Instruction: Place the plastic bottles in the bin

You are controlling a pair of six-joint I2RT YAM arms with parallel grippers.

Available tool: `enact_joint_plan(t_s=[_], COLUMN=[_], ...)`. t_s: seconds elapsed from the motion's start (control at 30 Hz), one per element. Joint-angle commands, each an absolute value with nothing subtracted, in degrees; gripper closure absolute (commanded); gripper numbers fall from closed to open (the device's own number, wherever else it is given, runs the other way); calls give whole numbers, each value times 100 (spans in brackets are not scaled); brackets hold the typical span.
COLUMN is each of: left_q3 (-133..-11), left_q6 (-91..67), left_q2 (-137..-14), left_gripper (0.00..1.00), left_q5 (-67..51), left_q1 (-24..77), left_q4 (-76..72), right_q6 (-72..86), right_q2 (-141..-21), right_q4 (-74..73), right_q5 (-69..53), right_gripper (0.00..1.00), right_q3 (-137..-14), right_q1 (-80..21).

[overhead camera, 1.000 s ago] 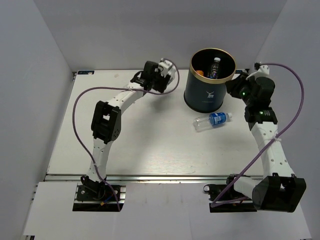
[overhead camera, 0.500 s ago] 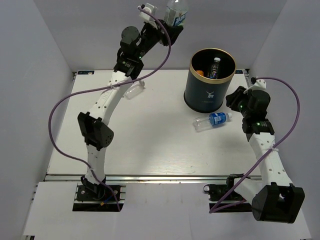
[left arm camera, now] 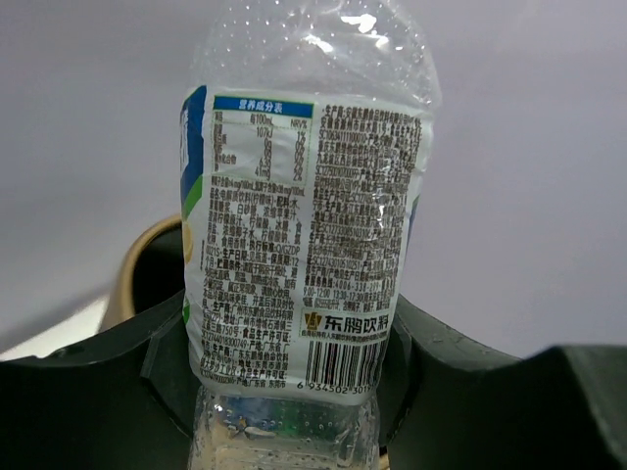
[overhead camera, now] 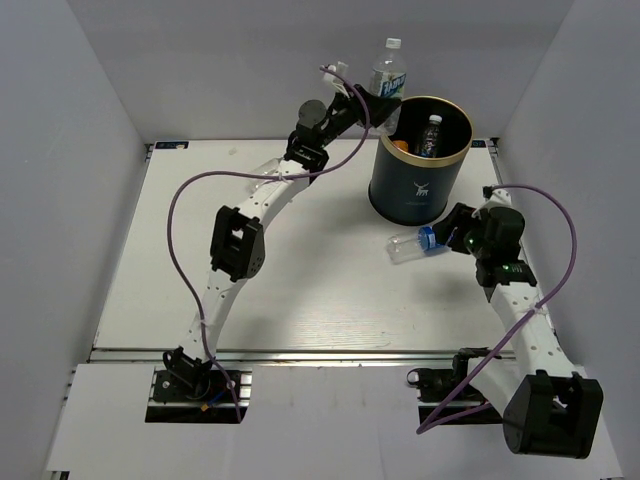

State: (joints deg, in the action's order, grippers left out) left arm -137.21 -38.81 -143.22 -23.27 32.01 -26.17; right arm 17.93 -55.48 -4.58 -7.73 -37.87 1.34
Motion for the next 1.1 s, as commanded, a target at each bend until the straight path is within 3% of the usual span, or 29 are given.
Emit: enact_joint_plan(t_s=[0.0, 0.23, 0.43, 0.87, 0.93, 0.97, 1.0, 1.07], left_q3=[-14106, -13992, -14142, -14291, -14291, -14291, -14291, -14291], left_q6=[-4297, -4535, -4834, -4667, -4545, -4544, -4492, -4438], left_q2=[-13896, -13896, -14229, -14669, -14730, -14730, -14730, -14783], left_gripper=[96, 94, 83, 71, 63, 56, 42, 30], left_q5=[-2224, -2075, -1882, -827, -826, -696, -694, -581], left_q1=[3322, 3428, 3595, 3885, 3937, 3937, 3990, 3990], left_q4=[-3277, -3560, -3612, -3357, -3288, -3287, -3226, -3077], right_q6=[1512, 1441, 1573, 1758, 1767, 1767, 1758, 1767], right_q2=[-5432, -5405, -5361, -5247, -5256, -5247, -5230, -5212], right_q4=[-97, -79, -44, -70, -62, -62, -62, -61], right_q5=[-1203, -1318, -1327, -1459, -1468, -1485, -1468, -1468], right_gripper=[35, 35, 34, 34, 33, 33, 33, 31], right_q3=[-3691, -3446, -3331, -3261, -3261, -3269, -3252, -3235], right_q1=[70, 9, 9, -202, -228, -229, -237, -264])
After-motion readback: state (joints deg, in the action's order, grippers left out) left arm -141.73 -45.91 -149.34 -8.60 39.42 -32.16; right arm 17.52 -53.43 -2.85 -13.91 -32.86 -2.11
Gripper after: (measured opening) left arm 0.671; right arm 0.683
